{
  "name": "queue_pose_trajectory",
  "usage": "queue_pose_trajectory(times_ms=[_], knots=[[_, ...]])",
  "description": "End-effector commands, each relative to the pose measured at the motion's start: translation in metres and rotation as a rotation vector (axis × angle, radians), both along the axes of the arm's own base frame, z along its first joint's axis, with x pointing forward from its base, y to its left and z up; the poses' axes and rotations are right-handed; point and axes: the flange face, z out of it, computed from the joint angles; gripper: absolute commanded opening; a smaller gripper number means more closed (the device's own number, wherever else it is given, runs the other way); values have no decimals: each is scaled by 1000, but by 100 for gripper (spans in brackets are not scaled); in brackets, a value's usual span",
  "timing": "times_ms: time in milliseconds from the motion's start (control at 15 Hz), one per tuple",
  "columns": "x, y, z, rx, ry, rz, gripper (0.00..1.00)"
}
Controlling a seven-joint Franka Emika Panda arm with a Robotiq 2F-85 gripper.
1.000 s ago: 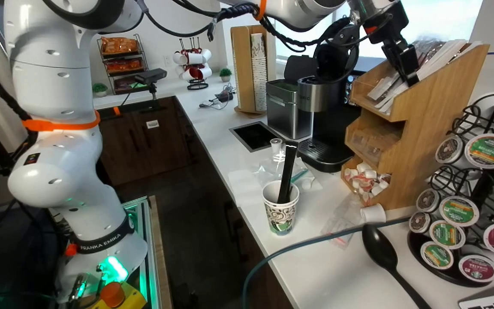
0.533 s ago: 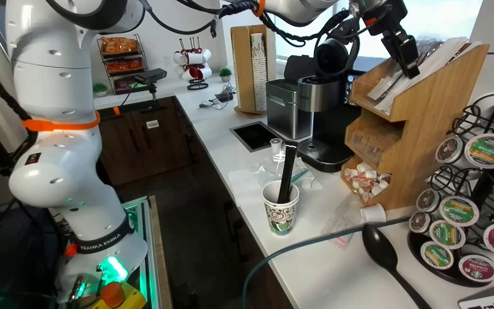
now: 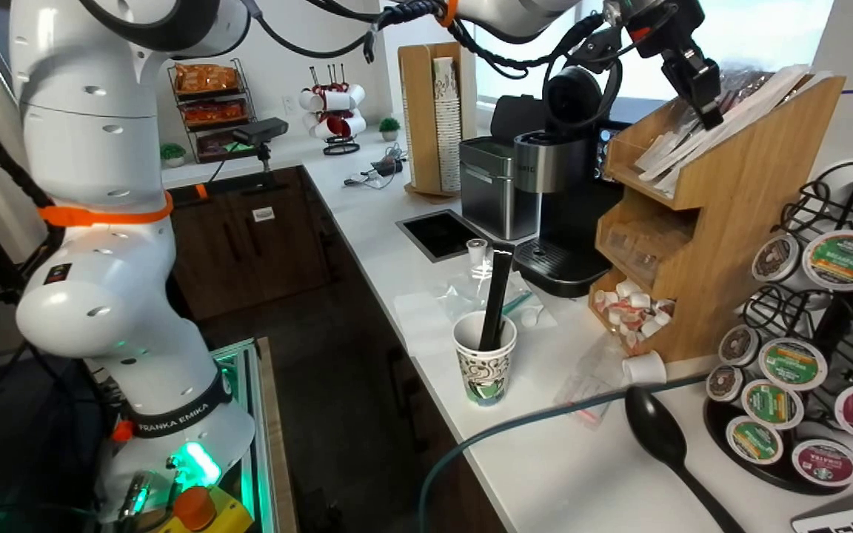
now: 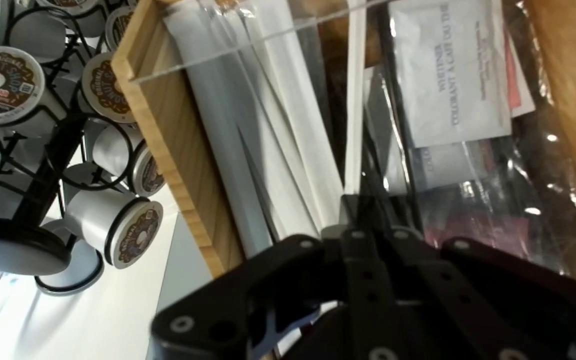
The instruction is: Put the straw into the cup
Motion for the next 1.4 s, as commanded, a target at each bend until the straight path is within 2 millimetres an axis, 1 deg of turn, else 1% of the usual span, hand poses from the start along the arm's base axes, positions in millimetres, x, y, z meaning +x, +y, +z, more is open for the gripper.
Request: queue_pose_trajectory(times_ms=[0,267,400,467,600,733,933,1000,1067,1200,1333], knots=[[-28,14,53,-47,-41,60,0],[-67,11,121,-173,-112,88,0],[-87,14,142,-203,-118,115,0],[-96,16,147,-210,-117,128,0],[-114,24,149,-207,-116,149,0],[-138,37,149,-187,-142,148,0],[-179,61,145,-148,-131,150,0],[-194,71,141,-143,-107,177,0],[-207,80,135,-129,-76,200,0],[-233,100,112,-77,40,265,0],[-249,109,86,-29,151,291,0]])
